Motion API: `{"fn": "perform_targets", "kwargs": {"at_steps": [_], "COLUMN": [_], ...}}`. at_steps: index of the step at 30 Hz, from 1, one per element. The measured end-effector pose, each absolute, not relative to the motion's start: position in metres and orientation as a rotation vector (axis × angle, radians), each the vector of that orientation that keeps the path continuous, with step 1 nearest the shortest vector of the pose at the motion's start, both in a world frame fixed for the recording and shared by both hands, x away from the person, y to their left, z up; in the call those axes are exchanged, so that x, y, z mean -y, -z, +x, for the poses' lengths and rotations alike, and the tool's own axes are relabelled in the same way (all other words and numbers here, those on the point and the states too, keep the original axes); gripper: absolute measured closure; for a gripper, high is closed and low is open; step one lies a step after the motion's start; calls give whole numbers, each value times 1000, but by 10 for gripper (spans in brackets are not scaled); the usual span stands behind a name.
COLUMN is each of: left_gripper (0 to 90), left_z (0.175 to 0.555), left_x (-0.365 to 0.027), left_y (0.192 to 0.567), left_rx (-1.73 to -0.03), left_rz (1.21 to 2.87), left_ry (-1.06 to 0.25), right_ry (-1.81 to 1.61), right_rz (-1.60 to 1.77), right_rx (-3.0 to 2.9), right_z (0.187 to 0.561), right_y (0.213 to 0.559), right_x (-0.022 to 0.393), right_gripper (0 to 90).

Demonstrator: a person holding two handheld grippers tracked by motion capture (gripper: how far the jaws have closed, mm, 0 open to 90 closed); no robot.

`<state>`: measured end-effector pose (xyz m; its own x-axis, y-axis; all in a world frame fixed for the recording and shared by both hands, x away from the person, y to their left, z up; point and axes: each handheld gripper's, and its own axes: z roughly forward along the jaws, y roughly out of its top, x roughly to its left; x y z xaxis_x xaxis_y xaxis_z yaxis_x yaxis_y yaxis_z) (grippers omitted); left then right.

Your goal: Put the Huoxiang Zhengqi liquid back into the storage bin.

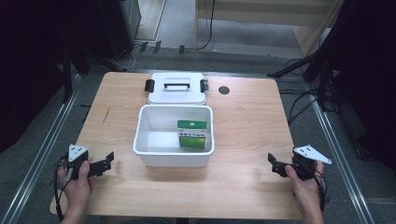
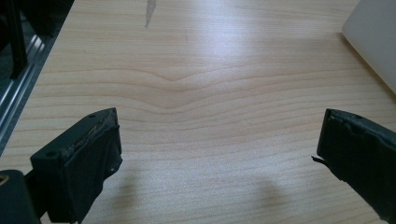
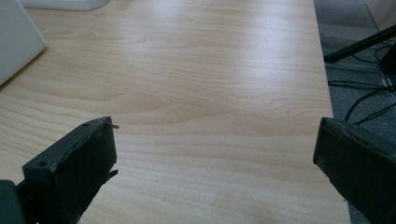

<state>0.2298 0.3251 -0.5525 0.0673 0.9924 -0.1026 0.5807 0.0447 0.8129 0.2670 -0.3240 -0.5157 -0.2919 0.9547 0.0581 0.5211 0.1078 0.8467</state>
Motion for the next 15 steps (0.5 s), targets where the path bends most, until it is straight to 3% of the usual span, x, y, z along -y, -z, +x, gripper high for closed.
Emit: {"fn": "perform_targets", "kwargs": {"at_steps": [15], "left_gripper": [6], "left_z": [230], "left_x": [-325], "left_y": [553], "left_rx": [-1599], "left_rz": [1617], "left_ry": [-724], "right_ry": [-1073], "right_rz": [1465], "right_rx": [-1794], "right_z": [232], "right_y": [538], "right_x": [340], "right_gripper": [0]}}
